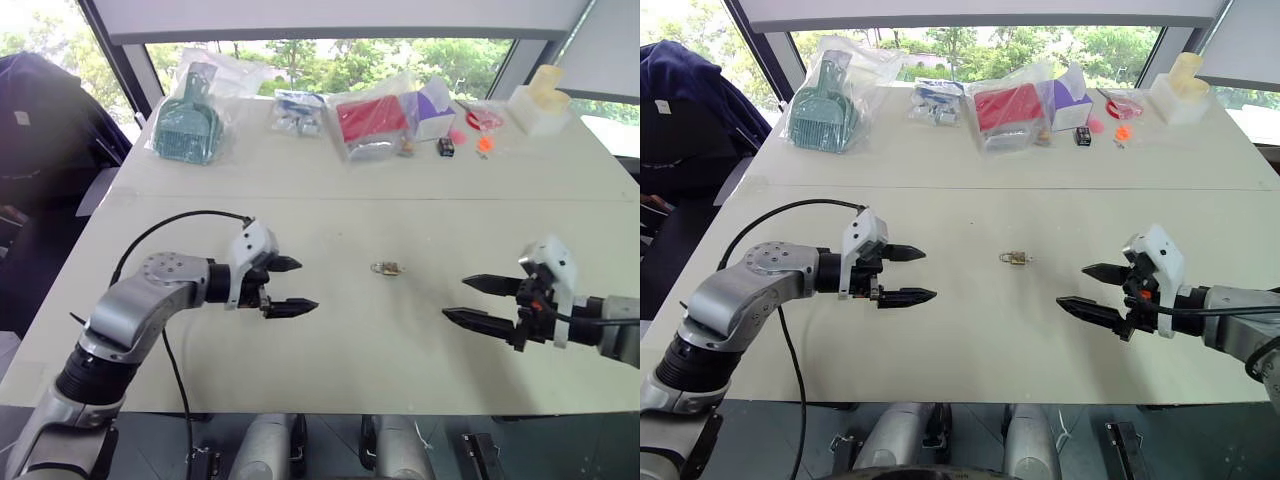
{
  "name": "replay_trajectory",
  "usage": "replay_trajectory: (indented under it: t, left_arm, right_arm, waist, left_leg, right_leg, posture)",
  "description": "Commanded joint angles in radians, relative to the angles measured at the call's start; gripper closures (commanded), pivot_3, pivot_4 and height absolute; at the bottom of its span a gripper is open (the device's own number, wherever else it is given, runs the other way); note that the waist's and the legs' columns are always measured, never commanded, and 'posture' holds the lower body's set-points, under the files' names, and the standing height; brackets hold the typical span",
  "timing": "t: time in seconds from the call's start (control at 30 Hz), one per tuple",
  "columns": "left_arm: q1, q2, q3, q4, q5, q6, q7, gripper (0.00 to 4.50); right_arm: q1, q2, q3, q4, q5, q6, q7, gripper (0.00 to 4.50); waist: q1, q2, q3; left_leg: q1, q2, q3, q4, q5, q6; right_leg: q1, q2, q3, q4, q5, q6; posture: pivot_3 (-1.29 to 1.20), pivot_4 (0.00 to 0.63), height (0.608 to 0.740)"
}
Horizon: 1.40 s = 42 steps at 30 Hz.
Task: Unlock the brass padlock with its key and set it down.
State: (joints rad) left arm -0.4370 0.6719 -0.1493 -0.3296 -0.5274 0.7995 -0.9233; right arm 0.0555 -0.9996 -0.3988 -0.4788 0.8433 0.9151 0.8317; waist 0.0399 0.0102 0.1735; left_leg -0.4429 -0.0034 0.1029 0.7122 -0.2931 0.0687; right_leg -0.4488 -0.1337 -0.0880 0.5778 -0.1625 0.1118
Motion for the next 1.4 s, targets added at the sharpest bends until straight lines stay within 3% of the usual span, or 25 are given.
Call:
replay_trajectory:
  t: [0.03, 0.13, 0.37, 0.67, 0.83, 1.03, 1.2, 1.4]
  left_arm:
    - [-0.004, 0.008, 0.016, -0.036, 0.005, -0.024, 0.001, 0.00]
    - [-0.012, -0.028, 0.049, -0.037, -0.045, 0.015, 0.025, 0.00]
    - [0.005, -0.004, 0.014, -0.050, -0.014, -0.003, 0.021, 0.00]
    - [-0.042, -0.042, -0.016, 0.080, 0.142, -0.084, 0.135, 0.00]
    - [-0.077, -0.016, -0.022, 0.122, 0.114, -0.103, 0.018, 0.00]
    - [-0.224, 0.014, -0.158, 0.244, 0.215, -0.179, -0.144, 0.00]
    - [-0.480, -0.107, -0.343, 0.497, 0.365, -0.314, -0.286, 0.00]
    - [-0.745, -0.434, -0.441, 1.011, 0.520, -0.522, -0.295, 0.00]
  right_arm:
    - [-0.020, 0.008, 0.000, -0.022, -0.004, -0.019, -0.002, 0.08]
    - [-0.028, 0.013, 0.010, -0.026, -0.004, -0.019, -0.007, 0.08]
    - [-0.028, 0.025, 0.012, -0.035, -0.001, -0.016, -0.018, 0.08]
    - [-0.060, 0.051, 0.054, -0.021, -0.013, -0.018, -0.039, 0.08]
    - [-0.139, 0.057, 0.096, 0.015, -0.016, 0.032, -0.091, 0.08]
    - [-0.155, 0.054, 0.103, -0.026, 0.010, 0.113, -0.129, 0.08]
    - [-0.045, 0.065, 0.040, -0.063, -0.033, 0.084, -0.154, 0.08]
    - [0.023, 0.115, -0.015, -0.094, -0.046, 0.068, -0.208, 0.08]
  waist:
    - [-0.001, 0.000, 0.000]
    - [0.000, 0.000, 0.000]
    - [0.000, 0.000, 0.000]
    - [0.000, 0.000, 0.000]
    - [-0.002, 0.000, 0.000]
    - [0.006, 0.000, 0.000]
    - [0.013, 0.000, 0.000]
    - [0.016, -0.002, 0.001]
  left_leg:
    - [0.000, 0.000, 0.000, 0.000, 0.000, 0.000]
    - [0.000, 0.000, 0.000, 0.000, 0.000, 0.000]
    - [0.000, 0.000, 0.000, 0.000, 0.000, 0.000]
    - [0.000, 0.000, 0.000, 0.000, 0.000, 0.000]
    - [0.000, 0.000, 0.000, 0.000, 0.001, 0.000]
    - [0.000, 0.000, 0.000, 0.000, 0.001, 0.000]
    - [-0.001, -0.001, 0.000, 0.001, 0.000, 0.002]
    - [-0.002, -0.001, 0.001, 0.003, -0.001, 0.005]
  right_leg:
    - [0.000, 0.000, 0.000, 0.000, 0.000, 0.000]
    - [0.000, 0.000, 0.000, 0.000, 0.000, 0.000]
    - [0.000, 0.000, 0.000, 0.000, 0.000, 0.000]
    - [0.000, 0.000, 0.000, 0.000, 0.000, 0.000]
    - [0.000, 0.000, 0.000, 0.000, 0.000, 0.000]
    - [0.000, 0.000, 0.000, 0.000, 0.000, 0.000]
    - [0.001, -0.001, -0.001, -0.001, 0.000, 0.000]
    - [0.001, -0.001, 0.000, -0.001, 0.000, 0.000]
  posture:
    - [0.00, 0.150, 0.735]
    - [0.00, 0.150, 0.735]
    - [0.00, 0.150, 0.735]
    - [0.00, 0.150, 0.735]
    - [0.00, 0.150, 0.735]
    - [0.00, 0.150, 0.735]
    - [0.00, 0.150, 0.735]
    - [0.00, 0.150, 0.735]
